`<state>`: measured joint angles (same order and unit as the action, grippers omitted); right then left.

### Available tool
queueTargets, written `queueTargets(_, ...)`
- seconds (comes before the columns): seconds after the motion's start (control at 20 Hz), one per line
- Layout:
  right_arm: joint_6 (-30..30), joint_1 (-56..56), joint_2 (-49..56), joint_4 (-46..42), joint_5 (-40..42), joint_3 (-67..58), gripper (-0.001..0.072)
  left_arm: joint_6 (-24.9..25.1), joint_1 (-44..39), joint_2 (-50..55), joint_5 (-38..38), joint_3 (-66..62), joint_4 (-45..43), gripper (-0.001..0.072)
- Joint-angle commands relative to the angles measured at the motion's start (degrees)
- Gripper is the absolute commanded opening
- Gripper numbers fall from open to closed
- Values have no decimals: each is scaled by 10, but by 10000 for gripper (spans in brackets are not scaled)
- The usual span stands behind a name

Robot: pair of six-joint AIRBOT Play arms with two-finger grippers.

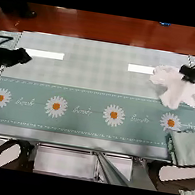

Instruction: Fold the shirts.

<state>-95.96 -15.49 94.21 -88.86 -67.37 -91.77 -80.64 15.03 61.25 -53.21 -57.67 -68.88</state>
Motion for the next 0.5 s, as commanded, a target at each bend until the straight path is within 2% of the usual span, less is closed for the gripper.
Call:
queueTargets(0.0,23,10,-90,6,12,-44,18,39,9,-77,-35,-10,24,506)
queueTargets(0.3,50,74,-238,4,3,-144,18,39,9,-214,-72,-10,26,506)
queueTargets(0.45,51,128,-290,4,3,-172,17,43,3,-239,-110,-10,68,506)
